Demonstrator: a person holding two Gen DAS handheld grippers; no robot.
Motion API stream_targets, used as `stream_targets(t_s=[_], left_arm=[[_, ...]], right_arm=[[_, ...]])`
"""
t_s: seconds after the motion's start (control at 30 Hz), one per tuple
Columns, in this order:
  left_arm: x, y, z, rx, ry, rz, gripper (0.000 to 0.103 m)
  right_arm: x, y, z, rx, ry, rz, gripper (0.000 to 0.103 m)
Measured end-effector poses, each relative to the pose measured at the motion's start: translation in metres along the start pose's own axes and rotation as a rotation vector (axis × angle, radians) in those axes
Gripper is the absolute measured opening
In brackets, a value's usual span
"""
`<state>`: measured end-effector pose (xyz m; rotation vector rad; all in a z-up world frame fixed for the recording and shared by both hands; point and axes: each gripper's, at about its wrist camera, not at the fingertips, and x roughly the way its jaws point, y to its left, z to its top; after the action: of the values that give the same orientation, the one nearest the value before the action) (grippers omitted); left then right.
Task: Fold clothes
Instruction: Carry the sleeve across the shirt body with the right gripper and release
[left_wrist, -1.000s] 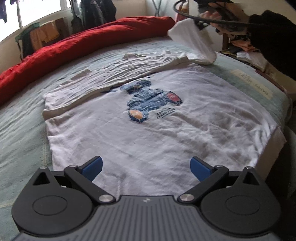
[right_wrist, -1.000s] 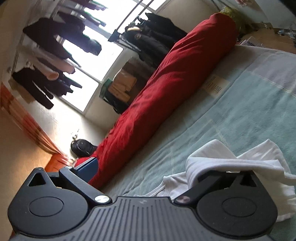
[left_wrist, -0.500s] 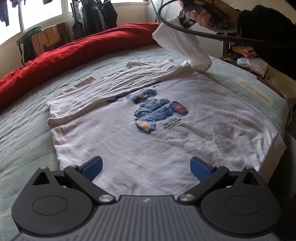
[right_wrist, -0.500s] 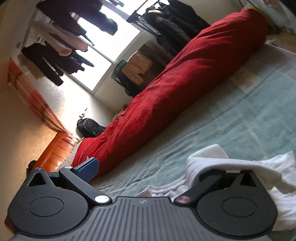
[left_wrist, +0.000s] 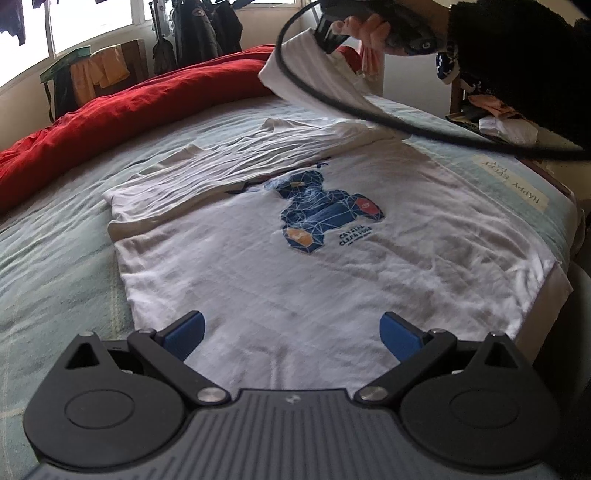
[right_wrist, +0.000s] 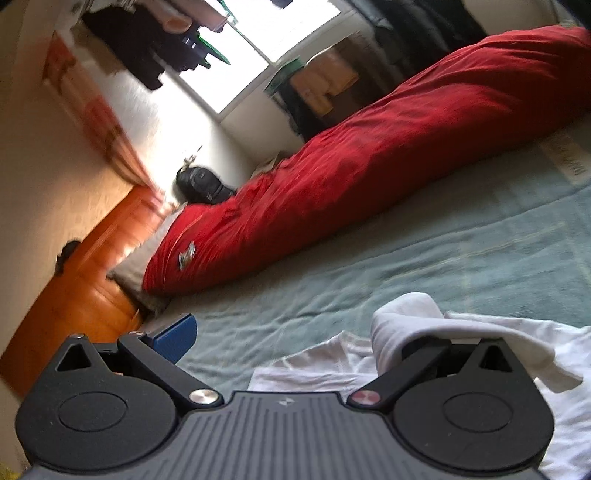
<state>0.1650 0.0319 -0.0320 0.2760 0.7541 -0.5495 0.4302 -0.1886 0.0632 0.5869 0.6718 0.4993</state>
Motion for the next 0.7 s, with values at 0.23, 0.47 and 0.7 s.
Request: stream_targets(t_s=[0.23, 0.47, 0.7], left_arm=[[-0.001, 0.003, -0.007, -0.017, 0.004, -0.002, 0.101], [0.000, 0.002, -0.014, -0.022, 0.011, -0.003, 0.101], [0.000, 0.001, -0.020, -0.026, 0.019, -0.005, 0.101]], right_arm=[[0.041, 0.024, -0.022, -0.132, 0.130, -0.054, 0.103], [0.103, 0.055, -0.064, -0.413, 0.392, -0.216, 0.103], [0.130, 0.061, -0.115, -0.563, 0.613, -0.316, 0.103]])
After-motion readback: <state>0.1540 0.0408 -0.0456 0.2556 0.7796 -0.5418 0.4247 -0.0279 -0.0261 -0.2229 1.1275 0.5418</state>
